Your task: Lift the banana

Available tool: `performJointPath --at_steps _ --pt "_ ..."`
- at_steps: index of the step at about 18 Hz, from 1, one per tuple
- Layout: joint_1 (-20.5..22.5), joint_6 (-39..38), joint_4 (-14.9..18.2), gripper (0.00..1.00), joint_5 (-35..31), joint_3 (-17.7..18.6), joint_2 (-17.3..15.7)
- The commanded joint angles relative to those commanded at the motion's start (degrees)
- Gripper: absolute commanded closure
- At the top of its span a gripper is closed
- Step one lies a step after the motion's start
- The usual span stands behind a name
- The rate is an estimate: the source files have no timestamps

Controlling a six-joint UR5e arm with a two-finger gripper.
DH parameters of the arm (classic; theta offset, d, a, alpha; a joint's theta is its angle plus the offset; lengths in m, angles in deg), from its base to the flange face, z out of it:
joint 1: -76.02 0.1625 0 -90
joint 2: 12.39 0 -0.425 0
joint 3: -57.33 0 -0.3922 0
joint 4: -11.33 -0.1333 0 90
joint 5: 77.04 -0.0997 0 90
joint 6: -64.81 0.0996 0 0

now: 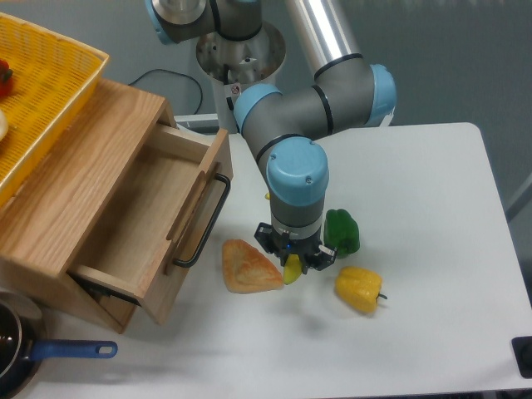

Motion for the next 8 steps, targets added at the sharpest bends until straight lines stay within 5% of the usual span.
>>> performJointPath --at_steps 8 --pt "0.2 0.5 0.4 0.89 0.0 0.1 -0.6"
